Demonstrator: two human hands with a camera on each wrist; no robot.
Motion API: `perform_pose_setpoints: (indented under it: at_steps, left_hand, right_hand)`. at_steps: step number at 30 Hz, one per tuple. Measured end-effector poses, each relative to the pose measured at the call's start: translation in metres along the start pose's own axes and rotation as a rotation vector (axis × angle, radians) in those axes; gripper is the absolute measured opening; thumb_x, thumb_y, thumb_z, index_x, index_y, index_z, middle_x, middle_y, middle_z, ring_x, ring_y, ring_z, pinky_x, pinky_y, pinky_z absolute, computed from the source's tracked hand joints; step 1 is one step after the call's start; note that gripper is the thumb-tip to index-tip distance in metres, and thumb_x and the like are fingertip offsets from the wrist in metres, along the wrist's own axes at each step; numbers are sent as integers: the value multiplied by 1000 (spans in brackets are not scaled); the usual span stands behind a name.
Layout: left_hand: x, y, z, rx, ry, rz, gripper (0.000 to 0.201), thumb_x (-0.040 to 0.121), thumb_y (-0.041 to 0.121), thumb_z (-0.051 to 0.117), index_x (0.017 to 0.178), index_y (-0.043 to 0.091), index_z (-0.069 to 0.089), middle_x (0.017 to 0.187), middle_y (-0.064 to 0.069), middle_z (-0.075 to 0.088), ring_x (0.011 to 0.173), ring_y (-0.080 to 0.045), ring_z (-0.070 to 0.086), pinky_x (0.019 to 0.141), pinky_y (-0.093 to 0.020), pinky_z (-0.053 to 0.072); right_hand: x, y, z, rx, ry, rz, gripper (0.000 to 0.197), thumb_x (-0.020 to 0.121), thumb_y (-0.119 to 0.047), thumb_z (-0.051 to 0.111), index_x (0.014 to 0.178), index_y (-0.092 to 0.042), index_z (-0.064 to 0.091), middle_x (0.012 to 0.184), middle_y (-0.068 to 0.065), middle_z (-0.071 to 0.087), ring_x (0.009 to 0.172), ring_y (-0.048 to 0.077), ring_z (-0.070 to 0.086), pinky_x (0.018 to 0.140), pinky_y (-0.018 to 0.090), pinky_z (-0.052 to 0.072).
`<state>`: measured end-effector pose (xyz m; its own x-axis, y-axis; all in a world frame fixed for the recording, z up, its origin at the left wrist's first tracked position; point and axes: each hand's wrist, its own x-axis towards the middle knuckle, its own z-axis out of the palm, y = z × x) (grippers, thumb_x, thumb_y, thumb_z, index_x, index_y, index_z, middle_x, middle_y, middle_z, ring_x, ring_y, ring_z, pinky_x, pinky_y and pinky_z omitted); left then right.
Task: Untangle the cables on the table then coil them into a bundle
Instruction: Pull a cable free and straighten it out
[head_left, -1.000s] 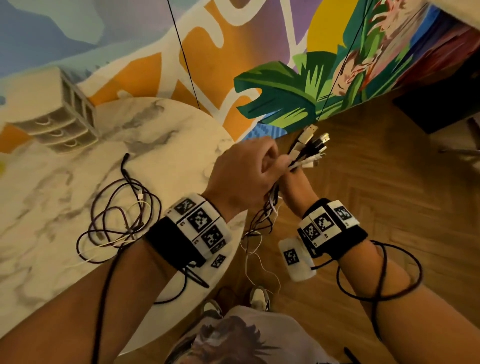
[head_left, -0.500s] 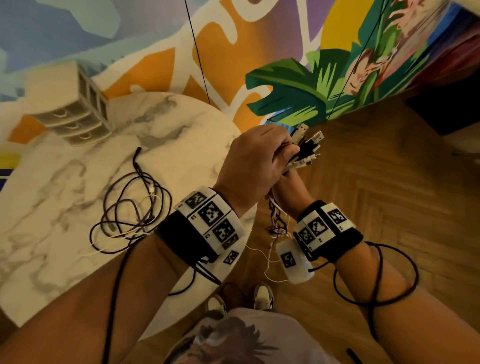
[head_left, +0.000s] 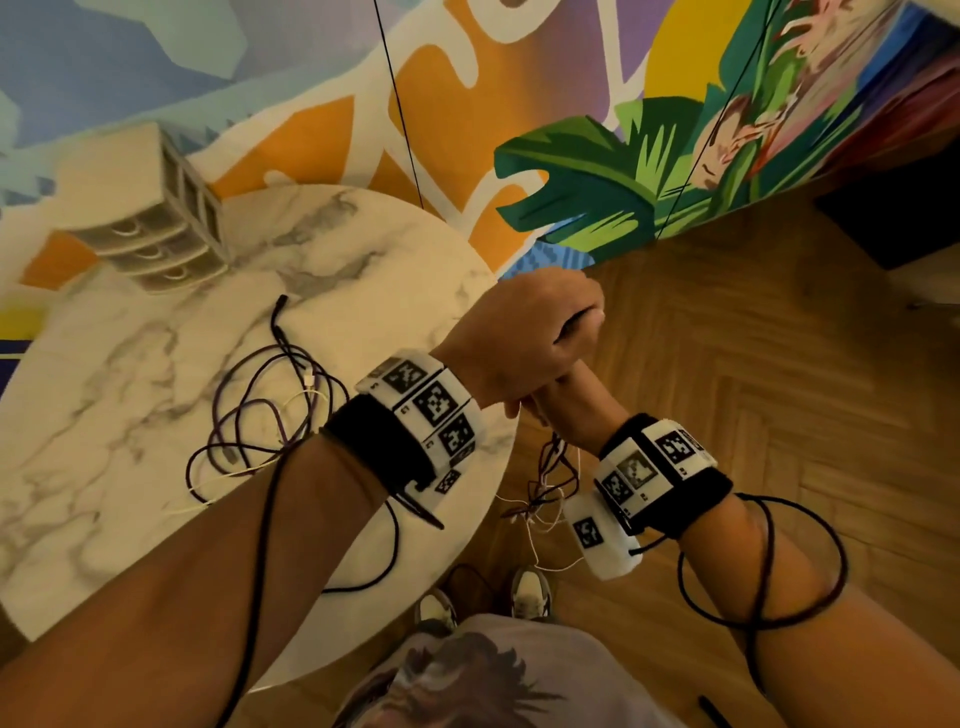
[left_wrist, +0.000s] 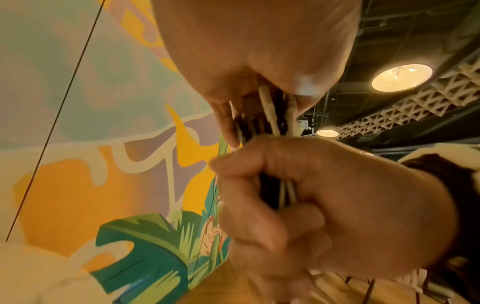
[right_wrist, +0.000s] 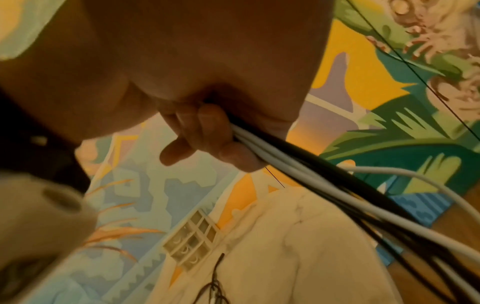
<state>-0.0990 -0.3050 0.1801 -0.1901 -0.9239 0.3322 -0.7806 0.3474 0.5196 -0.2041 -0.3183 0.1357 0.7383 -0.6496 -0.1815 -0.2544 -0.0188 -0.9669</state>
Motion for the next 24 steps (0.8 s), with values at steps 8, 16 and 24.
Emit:
perform_pose_setpoints:
  at_steps: [8, 16, 24]
  left_hand:
    - [-16, 11, 18, 53, 88, 89, 21, 88, 13, 40, 83, 3, 57, 88, -12, 59, 83, -25, 52, 75, -31, 41]
    - [-32, -3, 16, 347, 100, 94, 24, 90, 32, 55, 96, 11, 65, 99, -8, 63, 88, -23, 58, 64, -27, 44]
    - [-29, -13, -23, 485, -245, 348, 12, 80, 15, 68, 89, 10, 63, 91, -9, 64, 80, -28, 59, 60, -34, 43]
  right_hand:
    - [-7, 0, -4, -232, 80, 24, 29, 93, 6, 46, 120, -1, 52, 81, -21, 30, 71, -9, 34, 72, -3, 35]
    - [0, 1, 2, -321, 138, -37, 28, 92, 9, 45, 117, -1, 53, 78, -18, 31, 70, -10, 41, 67, -3, 35]
    - [7, -9, 3, -512, 18, 40, 26, 96, 3, 41, 86, -13, 58, 81, -6, 43, 72, -2, 40, 68, 20, 38]
